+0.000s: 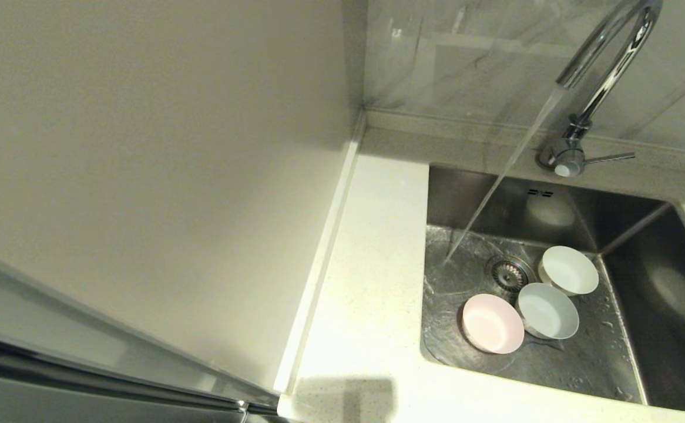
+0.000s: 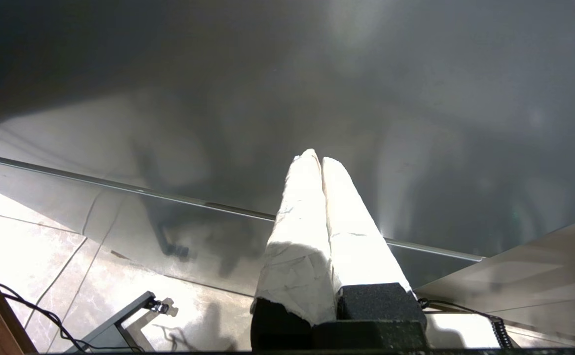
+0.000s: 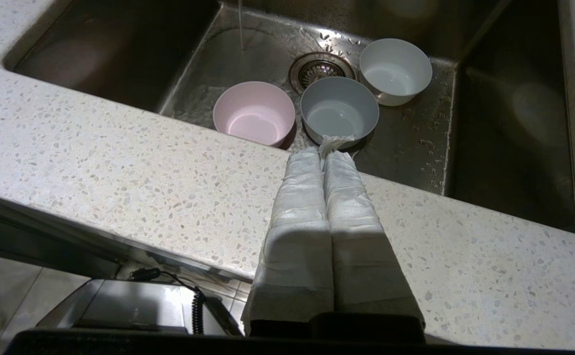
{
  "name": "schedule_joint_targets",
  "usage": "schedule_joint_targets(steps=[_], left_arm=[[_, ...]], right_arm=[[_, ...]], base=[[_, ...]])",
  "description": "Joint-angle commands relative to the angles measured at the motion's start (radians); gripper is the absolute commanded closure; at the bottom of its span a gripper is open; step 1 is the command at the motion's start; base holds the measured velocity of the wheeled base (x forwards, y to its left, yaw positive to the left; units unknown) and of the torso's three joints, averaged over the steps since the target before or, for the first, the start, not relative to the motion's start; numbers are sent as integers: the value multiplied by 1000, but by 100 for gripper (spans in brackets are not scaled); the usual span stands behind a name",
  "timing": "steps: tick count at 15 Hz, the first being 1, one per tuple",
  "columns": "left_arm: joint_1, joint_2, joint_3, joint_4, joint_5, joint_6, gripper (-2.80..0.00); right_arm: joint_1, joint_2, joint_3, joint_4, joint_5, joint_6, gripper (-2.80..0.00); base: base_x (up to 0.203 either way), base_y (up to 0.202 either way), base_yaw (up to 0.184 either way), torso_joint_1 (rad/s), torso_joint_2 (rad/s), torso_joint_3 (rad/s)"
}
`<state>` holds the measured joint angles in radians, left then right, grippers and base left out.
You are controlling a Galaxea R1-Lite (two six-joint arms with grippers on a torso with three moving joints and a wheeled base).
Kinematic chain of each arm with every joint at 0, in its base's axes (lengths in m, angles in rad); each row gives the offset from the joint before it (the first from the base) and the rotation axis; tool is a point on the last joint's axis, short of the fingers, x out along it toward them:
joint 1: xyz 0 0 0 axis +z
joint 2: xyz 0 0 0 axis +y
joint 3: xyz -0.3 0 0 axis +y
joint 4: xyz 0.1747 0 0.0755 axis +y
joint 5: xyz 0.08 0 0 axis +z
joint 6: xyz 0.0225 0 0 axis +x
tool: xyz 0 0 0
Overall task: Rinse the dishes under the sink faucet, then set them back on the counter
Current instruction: Wait for the water to rinse the bowl
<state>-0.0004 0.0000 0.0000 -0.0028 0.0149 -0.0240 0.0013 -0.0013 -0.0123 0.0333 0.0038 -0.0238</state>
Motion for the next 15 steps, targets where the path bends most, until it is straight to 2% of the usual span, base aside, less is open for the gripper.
schedule_joint_targets(steps=[1,15], left_arm=[[0,-3,0,0,2,-1,0],[0,-3,0,0,1,-1,0]], right_arm=[[0,1,0,0,1,-1,0],[1,1,0,0,1,-1,0]], base=[[0,0,0,0,0,0],[0,0,0,0,0,0]])
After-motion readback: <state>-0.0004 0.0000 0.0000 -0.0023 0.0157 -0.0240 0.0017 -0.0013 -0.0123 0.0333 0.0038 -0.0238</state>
